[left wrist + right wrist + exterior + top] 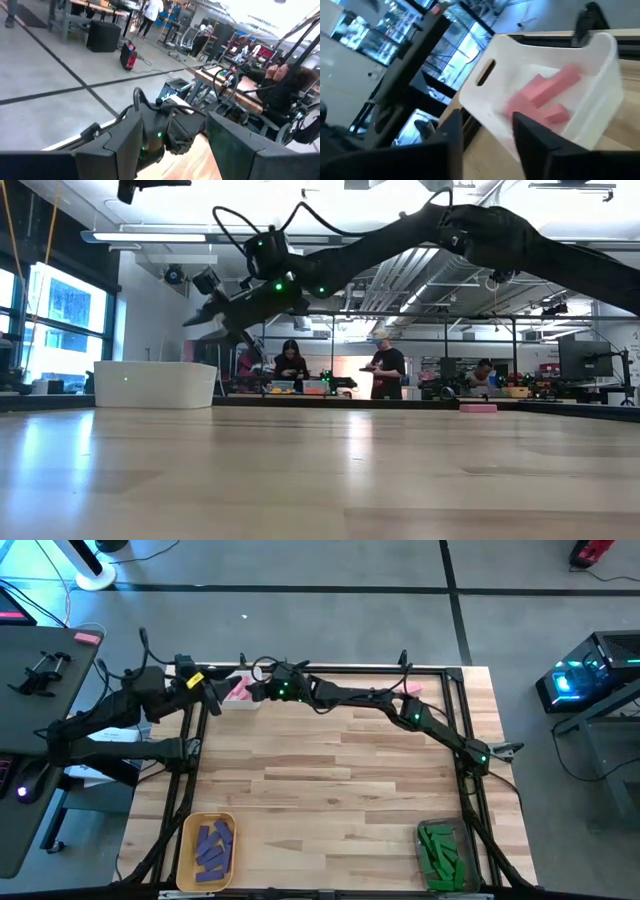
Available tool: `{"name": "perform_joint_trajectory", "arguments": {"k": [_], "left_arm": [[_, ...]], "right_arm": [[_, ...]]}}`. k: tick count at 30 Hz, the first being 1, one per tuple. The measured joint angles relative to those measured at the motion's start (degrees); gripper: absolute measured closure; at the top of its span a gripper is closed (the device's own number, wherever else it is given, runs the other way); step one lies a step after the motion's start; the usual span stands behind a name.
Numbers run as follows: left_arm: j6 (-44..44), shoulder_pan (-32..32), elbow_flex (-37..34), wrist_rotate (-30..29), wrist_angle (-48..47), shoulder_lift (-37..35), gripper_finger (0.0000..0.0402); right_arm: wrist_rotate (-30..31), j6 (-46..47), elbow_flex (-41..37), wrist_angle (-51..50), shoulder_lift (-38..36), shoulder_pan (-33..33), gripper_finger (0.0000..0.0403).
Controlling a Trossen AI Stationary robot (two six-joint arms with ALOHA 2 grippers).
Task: Sort blocks
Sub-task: Put the pink wooden block into the white bin
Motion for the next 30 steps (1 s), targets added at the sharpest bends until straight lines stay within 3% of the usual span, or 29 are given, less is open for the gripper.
{"name": "perform_joint_trajectory", "arguments": {"k": [5,8,11,15,20,24,27,30], "left_arm": [[1.5,0.0,0.0,0.0,2.4,0.0,0.02],[1.5,0.0,0.0,0.0,3.5,0.0,0.02],[1.6,0.0,0.0,0.3,3.7,0.0,0.02],[2.0,0.0,0.0,1.2,3.7,0.0,0.02],[0.9,-0.1,0.0,1.2,4.4,0.4,0.02],[0.7,0.2,0.0,1.0,7.6,1.6,0.02],[1.6,0.2,0.0,1.1,10.4,3.0,0.02],[1.9,0.2,0.0,1.3,11.5,4.2,0.02]], "right_arm": [[-0.9,-2.5,0.0,-0.5,0.0,0.1,0.0208],[-7.1,-2.7,0.0,-0.4,-0.2,-0.2,0.0168],[-15.3,-4.7,0.6,-2.1,-1.4,-1.3,0.0152],[-16.5,-9.2,0.6,-13.4,-6.6,-2.6,0.0151],[-10.6,-23.9,0.7,-34.0,-15.6,-3.2,0.0159],[0.5,-33.8,-1.0,-51.6,-23.3,-3.5,0.016],[8.7,-34.1,-10.4,-58.9,-29.9,-4.9,0.0161],[9.9,-29.2,-27.8,-57.6,-39.5,-7.2,0.0161]]}}
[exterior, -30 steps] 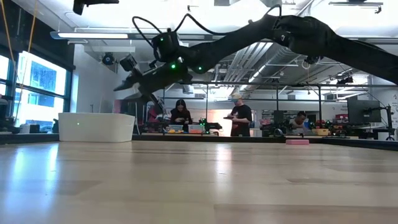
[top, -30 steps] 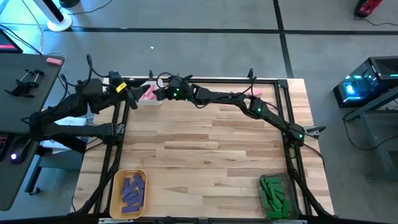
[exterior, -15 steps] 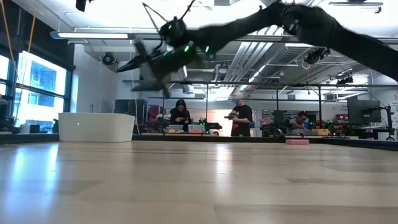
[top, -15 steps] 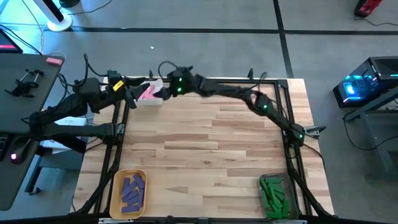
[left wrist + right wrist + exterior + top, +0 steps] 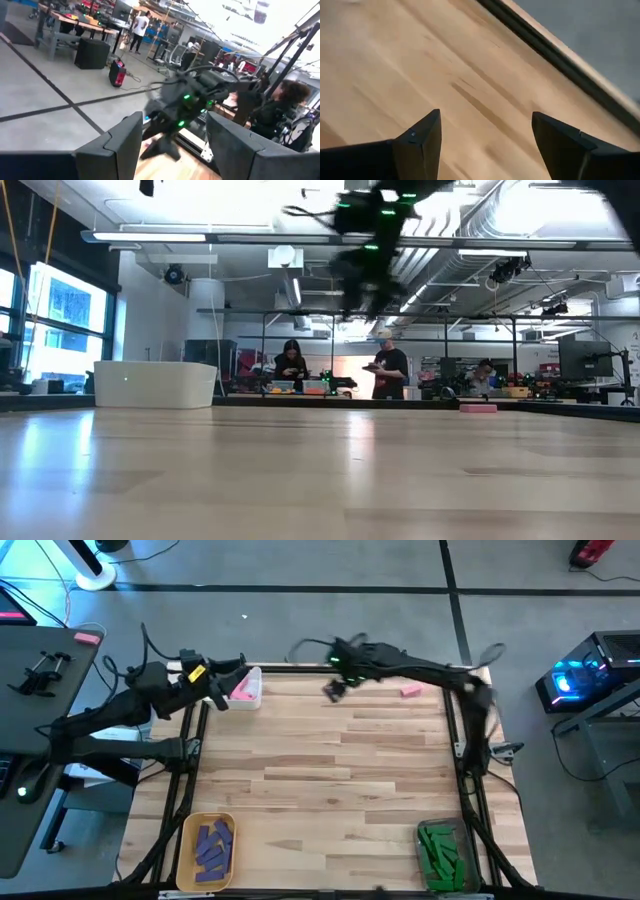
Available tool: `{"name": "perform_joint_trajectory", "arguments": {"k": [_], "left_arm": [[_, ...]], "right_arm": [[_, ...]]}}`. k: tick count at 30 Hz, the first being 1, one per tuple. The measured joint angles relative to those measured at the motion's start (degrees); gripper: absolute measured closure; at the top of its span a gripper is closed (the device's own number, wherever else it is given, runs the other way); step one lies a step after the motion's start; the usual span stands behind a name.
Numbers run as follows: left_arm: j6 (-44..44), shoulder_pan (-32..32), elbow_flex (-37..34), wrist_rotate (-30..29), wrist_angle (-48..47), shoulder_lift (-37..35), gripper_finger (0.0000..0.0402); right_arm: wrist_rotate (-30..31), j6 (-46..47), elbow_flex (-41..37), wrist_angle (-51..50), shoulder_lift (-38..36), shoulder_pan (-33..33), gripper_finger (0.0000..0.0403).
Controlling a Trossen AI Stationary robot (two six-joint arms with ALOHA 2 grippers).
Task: Sort blocks
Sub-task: Put the pink wooden block into the white bin
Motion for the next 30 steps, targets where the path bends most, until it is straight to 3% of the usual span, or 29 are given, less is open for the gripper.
{"name": "perform_joint_trajectory", "arguments": {"k": [6,11,14,19,25,30], "left_arm": [[0.0,0.0,0.0,0.2,0.4,1.6,0.02],[0.0,0.0,0.0,0.0,1.4,2.8,0.02],[0.0,0.0,0.0,0.0,2.0,3.4,0.02],[-0.6,0.0,0.0,0.0,2.1,3.5,0.02],[-0.9,0.0,0.0,-0.1,2.2,3.4,0.02],[-0.9,0.0,0.0,-0.1,2.6,3.4,0.02]], "right_arm": [[0.9,15.9,-33.3,8.6,-24.7,-4.4,0.0164],[6.4,31.9,-48.2,10.8,-37.4,-5.6,0.0186],[12.3,39.2,-51.6,11.9,-38.4,-6.5,0.0231],[18.1,44.8,-54.9,15.4,-35.2,-7.9,0.0378],[17.6,47.4,-57.9,20.4,-31.1,-9.9,0.04],[21.2,51.7,-58.6,22.3,-28.1,-9.8,0.0402]]}}
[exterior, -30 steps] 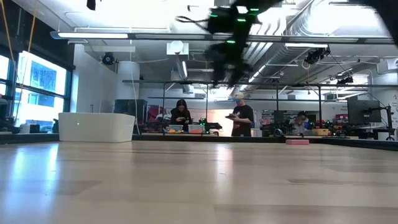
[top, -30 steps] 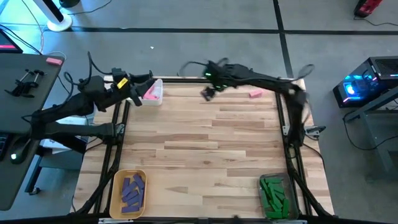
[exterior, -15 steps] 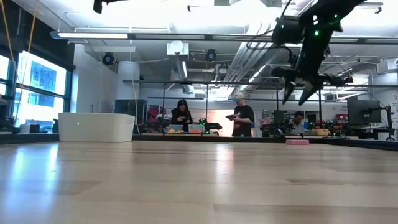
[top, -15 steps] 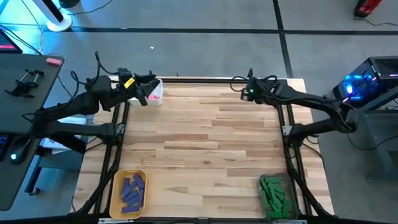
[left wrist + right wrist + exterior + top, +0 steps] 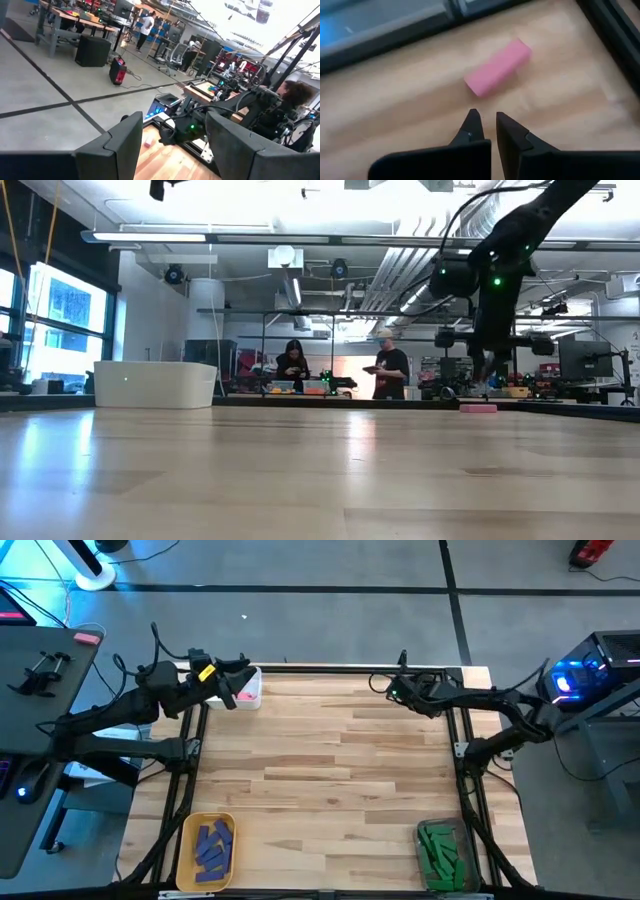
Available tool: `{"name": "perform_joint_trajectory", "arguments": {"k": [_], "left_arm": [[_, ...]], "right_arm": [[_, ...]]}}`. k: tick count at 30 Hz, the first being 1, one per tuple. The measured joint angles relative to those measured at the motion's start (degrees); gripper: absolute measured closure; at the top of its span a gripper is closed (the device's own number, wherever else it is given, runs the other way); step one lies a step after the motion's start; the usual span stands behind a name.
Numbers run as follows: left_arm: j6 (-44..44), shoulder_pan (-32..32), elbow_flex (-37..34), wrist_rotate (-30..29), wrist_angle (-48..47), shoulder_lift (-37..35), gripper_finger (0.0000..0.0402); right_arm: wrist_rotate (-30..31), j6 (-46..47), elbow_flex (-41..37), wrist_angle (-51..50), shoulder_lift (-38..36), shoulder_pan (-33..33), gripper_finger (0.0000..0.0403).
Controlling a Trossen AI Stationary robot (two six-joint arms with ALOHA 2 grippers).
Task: Sort blocks
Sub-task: Put the pink wooden block into the white bin
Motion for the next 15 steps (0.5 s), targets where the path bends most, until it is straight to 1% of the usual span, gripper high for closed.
{"name": "perform_joint_trajectory", "arguments": {"k": [2,7,15], "left_arm": [[0.0,0.0,0.0,0.0,0.0,0.0,0.02],[0.0,0.0,0.0,0.0,0.0,0.0,0.02],[-0.4,0.0,0.0,-0.1,0.1,-0.2,0.02]], "right_arm": [[1.2,0.0,0.1,2.7,0.8,-0.1,0.0402],[1.1,0.0,0.1,6.5,4.3,-1.6,0.0402],[1.0,0.3,0.1,9.1,9.0,-3.4,0.0403]]}}
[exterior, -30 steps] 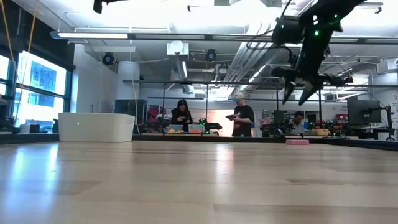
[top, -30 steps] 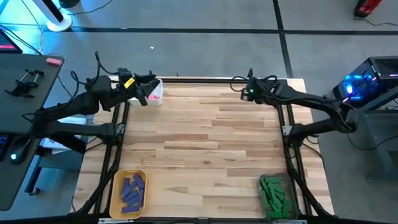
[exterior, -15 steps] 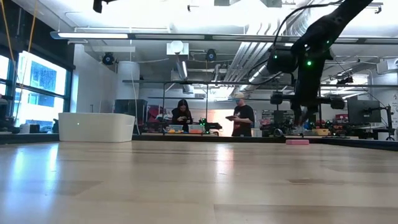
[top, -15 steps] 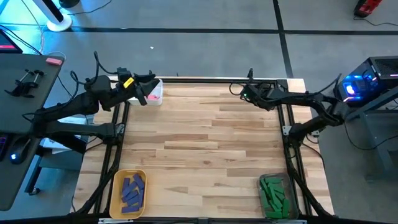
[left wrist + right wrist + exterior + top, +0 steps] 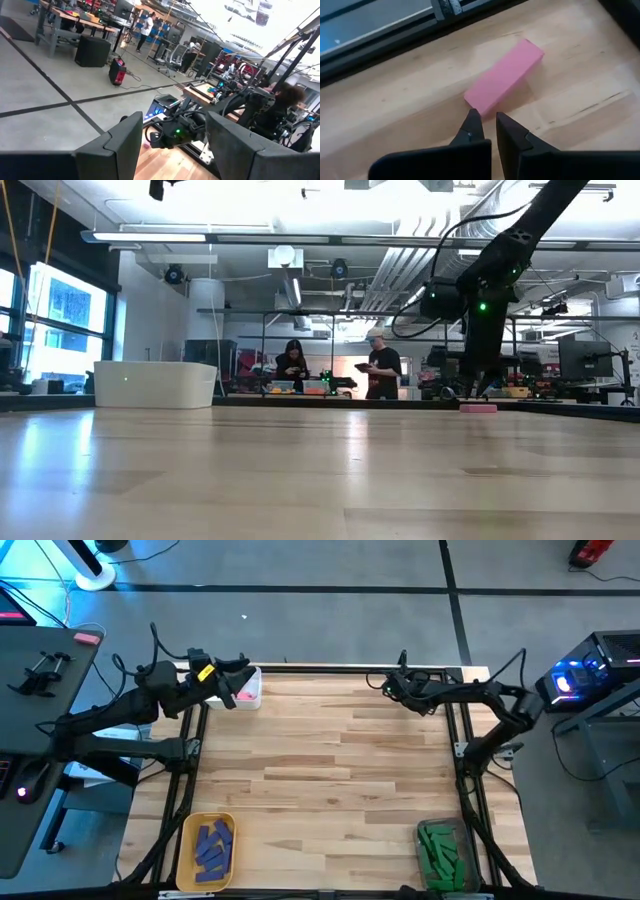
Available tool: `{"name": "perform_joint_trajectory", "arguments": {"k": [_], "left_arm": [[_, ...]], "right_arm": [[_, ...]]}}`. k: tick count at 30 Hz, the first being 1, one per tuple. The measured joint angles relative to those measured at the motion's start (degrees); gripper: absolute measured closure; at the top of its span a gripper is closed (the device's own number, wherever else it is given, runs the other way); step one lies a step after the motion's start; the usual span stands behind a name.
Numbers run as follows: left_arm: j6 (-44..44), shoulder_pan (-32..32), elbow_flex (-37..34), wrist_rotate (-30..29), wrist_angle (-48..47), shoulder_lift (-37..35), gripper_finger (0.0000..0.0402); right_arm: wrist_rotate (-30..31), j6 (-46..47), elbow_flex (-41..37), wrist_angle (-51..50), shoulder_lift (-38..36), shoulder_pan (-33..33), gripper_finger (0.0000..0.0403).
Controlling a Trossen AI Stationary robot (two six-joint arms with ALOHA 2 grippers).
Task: Sort blocks
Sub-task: Put the pink wooden block into the white bin
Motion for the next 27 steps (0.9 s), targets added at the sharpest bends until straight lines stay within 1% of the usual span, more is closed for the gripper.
{"name": "perform_joint_trajectory", "arguments": {"k": [8,14,18,23,27], "left_arm": [[0.0,0.0,0.0,0.0,0.1,0.0,0.02],[0.9,0.0,0.0,0.0,0.1,0.1,0.02],[0.9,0.0,0.0,0.0,0.1,0.1,0.02],[0.9,0.0,0.0,0.0,0.1,0.1,0.02],[0.9,0.0,0.0,-0.1,0.1,0.1,0.02]], "right_arm": [[0.2,0.3,0.0,5.0,2.8,-2.0,0.0403],[-2.1,-1.5,0.2,7.3,4.9,-4.4,0.0403],[-2.8,-2.4,0.2,8.3,5.1,-4.6,0.0403],[-7.3,-5.1,0.2,8.8,5.1,-4.3,0.0403],[-11.0,-5.7,0.3,8.9,5.1,-1.7,0.0403]]}}
